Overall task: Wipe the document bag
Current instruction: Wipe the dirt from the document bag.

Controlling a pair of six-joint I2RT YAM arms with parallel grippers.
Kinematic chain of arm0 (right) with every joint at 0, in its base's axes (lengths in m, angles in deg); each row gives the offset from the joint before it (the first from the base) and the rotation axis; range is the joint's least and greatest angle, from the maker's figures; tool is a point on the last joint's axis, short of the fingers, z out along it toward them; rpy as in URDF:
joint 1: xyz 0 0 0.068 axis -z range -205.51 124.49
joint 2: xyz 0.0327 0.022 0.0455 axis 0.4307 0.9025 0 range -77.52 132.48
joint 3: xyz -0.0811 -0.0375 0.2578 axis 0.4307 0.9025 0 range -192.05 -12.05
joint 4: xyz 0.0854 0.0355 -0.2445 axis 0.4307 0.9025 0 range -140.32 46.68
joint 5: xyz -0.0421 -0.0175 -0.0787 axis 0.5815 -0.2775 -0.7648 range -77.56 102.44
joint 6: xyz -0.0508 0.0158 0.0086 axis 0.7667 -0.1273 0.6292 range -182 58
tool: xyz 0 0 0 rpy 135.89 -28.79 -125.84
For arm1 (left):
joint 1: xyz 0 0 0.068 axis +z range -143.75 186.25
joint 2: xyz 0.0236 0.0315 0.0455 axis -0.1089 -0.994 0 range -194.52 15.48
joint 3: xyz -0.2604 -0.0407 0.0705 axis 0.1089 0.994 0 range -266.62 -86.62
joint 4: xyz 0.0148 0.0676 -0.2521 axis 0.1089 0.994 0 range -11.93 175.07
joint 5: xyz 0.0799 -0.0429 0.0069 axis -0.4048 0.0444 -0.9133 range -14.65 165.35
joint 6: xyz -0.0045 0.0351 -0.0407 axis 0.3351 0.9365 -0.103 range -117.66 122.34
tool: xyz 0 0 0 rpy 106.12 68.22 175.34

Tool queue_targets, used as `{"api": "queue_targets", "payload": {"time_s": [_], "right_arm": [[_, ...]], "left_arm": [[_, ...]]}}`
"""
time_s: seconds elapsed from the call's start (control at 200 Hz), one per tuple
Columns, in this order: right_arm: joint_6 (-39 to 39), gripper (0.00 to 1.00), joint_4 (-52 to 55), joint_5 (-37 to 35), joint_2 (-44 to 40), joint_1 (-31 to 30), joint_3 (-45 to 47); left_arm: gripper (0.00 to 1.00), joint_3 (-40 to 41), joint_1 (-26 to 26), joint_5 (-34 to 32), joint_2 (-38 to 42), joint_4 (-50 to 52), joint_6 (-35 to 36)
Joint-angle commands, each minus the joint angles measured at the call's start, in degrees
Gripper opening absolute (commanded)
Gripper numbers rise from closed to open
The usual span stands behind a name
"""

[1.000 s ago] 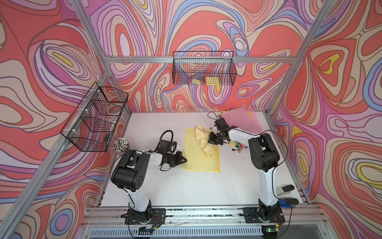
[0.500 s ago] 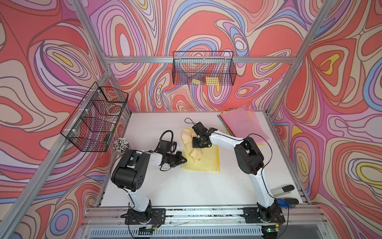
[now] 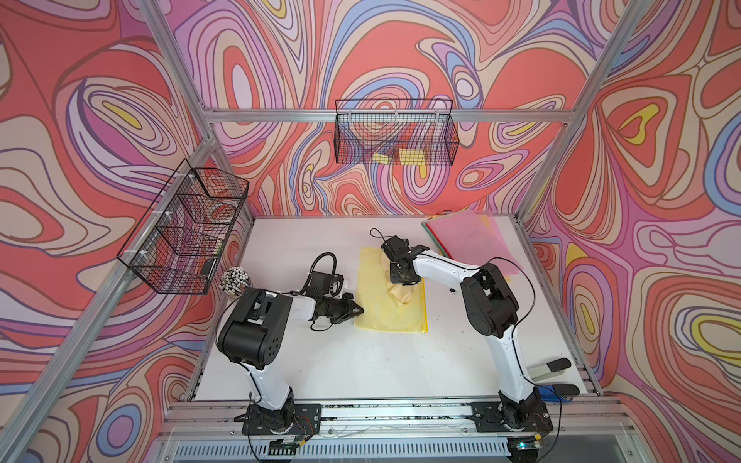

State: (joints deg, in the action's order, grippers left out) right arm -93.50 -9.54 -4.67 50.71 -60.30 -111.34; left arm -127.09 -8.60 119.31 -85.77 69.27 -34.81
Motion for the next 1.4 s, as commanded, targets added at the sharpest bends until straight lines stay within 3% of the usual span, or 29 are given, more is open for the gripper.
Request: {"api": "queue_targets", "payload": {"time_s": [0.0, 0.305, 0.426, 0.801, 0.931, 1.057, 1.252, 1.397], "right_arm": [[1.44, 0.00, 0.81, 2.00, -0.84, -2.22, -0.49], [0.22, 0.00, -1.56, 9.98, 7.17, -7.74, -7.63], [0.57, 0.00, -0.10, 6.59, 9.44, -7.20, -9.45], [1.24, 0.00, -1.98, 4.62, 4.54, 9.45, 0.32], [2.81, 0.00, -1.45, 4.28, 4.11, 11.33, -0.38], [2.10, 0.00, -2.01, 8.06, 6.68, 7.93, -5.01], [1.34, 0.00, 1.88, 13.65, 18.13, 0.24, -23.56], [0.22, 0.00, 3.00, 16.44, 23.12, -0.58, -31.65]], "left_arm": [[0.00, -0.77, -0.06, -1.09, -1.53, 2.73, -0.02], [0.00, -0.95, -0.14, -0.37, -2.02, 2.23, -0.38], [0.00, -0.89, -0.17, -0.35, -1.69, 2.33, -0.31], [0.00, -0.85, -0.18, -0.52, -1.45, 2.97, 0.06], [0.00, -0.84, -0.16, -0.33, -1.49, 3.08, 0.12], [0.00, -0.85, -0.17, -0.37, -1.83, 2.91, 0.09], [0.00, -0.97, -0.22, 0.25, -2.11, 2.62, -0.33], [0.00, -0.76, -0.24, 0.08, -1.54, 3.17, -0.07]]}}
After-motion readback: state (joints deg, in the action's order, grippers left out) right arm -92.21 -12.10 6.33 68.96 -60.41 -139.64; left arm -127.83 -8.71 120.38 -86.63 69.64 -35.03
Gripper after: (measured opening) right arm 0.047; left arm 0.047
